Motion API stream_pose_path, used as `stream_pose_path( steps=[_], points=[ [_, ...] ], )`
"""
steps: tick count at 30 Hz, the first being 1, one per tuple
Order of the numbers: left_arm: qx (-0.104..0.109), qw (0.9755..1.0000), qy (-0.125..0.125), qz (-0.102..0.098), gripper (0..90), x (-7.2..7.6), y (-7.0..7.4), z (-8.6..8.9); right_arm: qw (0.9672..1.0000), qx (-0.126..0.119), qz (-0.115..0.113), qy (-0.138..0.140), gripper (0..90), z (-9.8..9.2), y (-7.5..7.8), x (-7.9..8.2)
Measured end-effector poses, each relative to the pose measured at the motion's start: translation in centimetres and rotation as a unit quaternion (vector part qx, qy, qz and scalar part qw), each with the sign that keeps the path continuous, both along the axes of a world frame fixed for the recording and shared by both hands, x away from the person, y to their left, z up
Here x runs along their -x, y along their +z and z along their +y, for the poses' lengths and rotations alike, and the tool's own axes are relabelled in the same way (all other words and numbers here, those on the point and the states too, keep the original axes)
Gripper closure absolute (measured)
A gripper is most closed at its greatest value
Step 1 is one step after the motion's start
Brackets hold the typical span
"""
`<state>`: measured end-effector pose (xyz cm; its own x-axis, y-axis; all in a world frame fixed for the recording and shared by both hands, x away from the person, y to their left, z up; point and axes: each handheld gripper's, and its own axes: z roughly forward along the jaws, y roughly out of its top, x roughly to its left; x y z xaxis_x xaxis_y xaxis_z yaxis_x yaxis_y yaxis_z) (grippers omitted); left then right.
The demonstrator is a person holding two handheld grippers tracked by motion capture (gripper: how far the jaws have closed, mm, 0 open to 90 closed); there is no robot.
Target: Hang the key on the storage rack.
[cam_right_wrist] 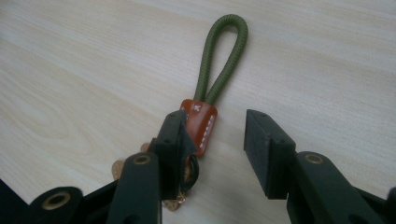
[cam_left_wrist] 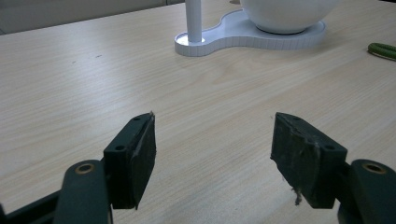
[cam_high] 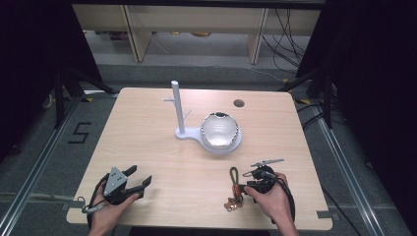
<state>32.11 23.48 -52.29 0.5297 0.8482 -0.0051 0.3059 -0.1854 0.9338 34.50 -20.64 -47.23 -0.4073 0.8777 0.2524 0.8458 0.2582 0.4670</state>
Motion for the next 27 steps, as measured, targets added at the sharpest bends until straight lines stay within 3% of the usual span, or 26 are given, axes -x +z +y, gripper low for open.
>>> stream_pose_path(
  steps=[1,3,6,7,8,12,13,19,27],
  points=[
    [0.002,1.0,0.002,0.002,30.2,0.0,0.0,0.0,1.0,0.008,-0.003,0.003,59.9,0.1,0.2,0.0],
    [0.002,1.0,0.002,0.002,30.3,0.0,0.0,0.0,0.9997,0.02,0.017,-0.003,59.8,0.3,0.7,-0.2],
    [-0.003,1.0,0.007,0.003,31.5,0.0,0.0,-0.1,0.9994,0.023,0.027,0.006,59.8,0.5,0.9,-0.4],
    [-0.004,1.0,0.007,0.003,32.0,0.0,0.0,-0.1,0.998,0.03,0.054,-0.012,59.9,0.8,1.0,-0.5],
    [-0.007,0.9999,0.009,0.005,32.4,0.0,0.0,-0.1,0.9968,0.041,0.067,-0.013,59.9,1.0,1.0,-0.7],
    [-0.001,0.9999,0.01,0.005,33.1,0.1,0.0,0.0,0.9958,0.051,0.076,-0.008,60.0,1.3,1.0,-1.0],
    [0.002,1.0,0.008,-0.002,33.4,0.1,0.0,0.0,0.9946,0.055,0.088,-0.008,60.2,1.6,1.1,-1.3],
    [-0.008,0.9999,0.006,-0.001,33.9,0.2,0.0,-0.2,0.9912,0.078,0.106,0.0,60.5,2.6,1.1,-1.7],
    [-0.006,1.0,0.004,-0.004,34.2,0.2,0.0,-0.2,0.9883,0.09,0.123,0.005,60.5,3.6,0.7,-2.3]
  ],
)
